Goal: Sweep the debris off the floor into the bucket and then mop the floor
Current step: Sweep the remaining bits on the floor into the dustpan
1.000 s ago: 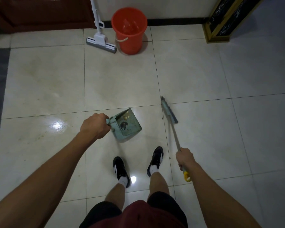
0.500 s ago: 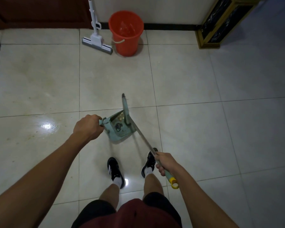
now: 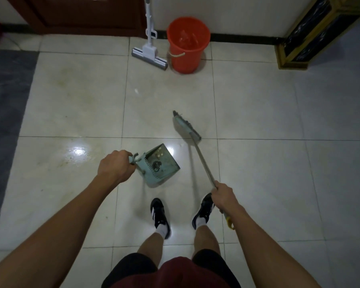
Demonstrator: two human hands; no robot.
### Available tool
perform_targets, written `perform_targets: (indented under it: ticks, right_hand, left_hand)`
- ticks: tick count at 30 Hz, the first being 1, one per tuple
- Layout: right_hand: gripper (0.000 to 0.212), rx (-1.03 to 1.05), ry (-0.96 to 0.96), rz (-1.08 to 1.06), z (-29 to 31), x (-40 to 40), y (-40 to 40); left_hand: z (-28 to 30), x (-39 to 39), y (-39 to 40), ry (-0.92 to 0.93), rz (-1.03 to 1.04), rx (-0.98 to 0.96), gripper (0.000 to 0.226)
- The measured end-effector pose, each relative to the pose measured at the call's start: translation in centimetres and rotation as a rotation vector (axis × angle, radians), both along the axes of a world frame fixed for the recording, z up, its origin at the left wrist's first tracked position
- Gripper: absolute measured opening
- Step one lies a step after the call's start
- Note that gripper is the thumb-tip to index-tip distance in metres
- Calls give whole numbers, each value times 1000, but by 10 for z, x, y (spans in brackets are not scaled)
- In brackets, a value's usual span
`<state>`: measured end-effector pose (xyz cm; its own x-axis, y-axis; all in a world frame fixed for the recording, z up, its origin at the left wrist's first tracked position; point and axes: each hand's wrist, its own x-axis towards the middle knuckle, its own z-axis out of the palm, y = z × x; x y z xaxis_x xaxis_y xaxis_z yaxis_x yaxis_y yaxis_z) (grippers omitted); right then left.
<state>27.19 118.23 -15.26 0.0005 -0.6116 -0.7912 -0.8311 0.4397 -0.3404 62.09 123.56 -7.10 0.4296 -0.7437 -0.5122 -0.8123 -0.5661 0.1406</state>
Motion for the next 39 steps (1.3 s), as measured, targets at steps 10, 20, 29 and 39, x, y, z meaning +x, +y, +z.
perform_targets:
  ticks: [10,20,29,39]
  right_hand:
    - [42,362,-122,-214,20,33,19]
    - [28,292,-262,-387,74,-23,-25]
    - [28,150,-293,-408,96,-113,-138]
    - [28,0,-203,-352,103,-154,-289]
  left_hand:
    - [0,4,-13,63,20,-40,9]
    - [26,-38,-73,28,-25,-33,9]
    - [62,-112,-163,17,48,-123,12]
    - [74,-150,-285,46,97,-213,9]
